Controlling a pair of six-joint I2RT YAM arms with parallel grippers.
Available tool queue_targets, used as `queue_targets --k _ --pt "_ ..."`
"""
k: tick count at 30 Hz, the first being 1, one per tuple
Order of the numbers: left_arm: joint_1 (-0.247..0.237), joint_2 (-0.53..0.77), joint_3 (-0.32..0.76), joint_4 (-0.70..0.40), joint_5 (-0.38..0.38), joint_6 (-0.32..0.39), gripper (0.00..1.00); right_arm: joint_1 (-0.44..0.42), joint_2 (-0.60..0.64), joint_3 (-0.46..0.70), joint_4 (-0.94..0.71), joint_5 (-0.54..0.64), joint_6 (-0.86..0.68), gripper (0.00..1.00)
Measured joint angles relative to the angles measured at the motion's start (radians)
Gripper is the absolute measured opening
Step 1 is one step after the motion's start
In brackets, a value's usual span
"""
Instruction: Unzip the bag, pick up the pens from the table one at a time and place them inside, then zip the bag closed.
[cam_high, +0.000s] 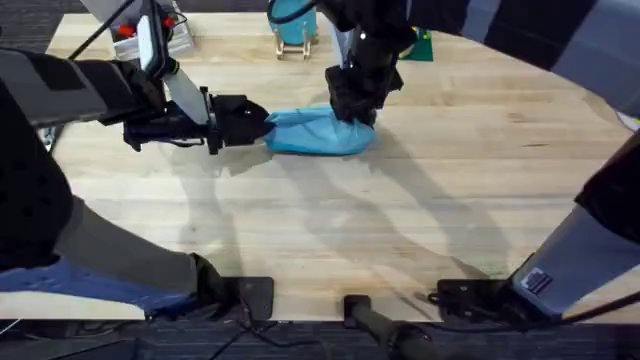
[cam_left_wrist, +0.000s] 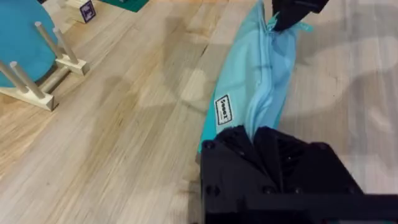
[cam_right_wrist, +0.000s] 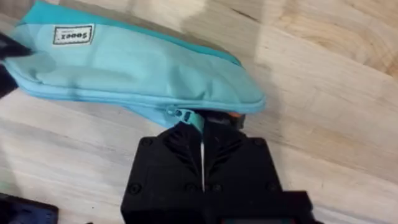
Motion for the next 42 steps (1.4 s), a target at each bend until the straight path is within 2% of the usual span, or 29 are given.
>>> queue_targets --k 23,31,42 --pt "0.000 0.000 0.000 0.000 -0.004 0.000 0.041 -0.053 0.000 0.001 -0.060 0.012 -0.012 0.030" --pt "0.000 0.000 0.000 0.000 -0.004 0.000 0.042 -0.102 0.000 0.002 -0.102 0.010 -0.011 0.030" --pt "-0.001 0.000 0.000 -0.003 -0.002 0.000 0.041 -0.134 0.000 0.002 -0.112 -0.041 -0.011 0.031"
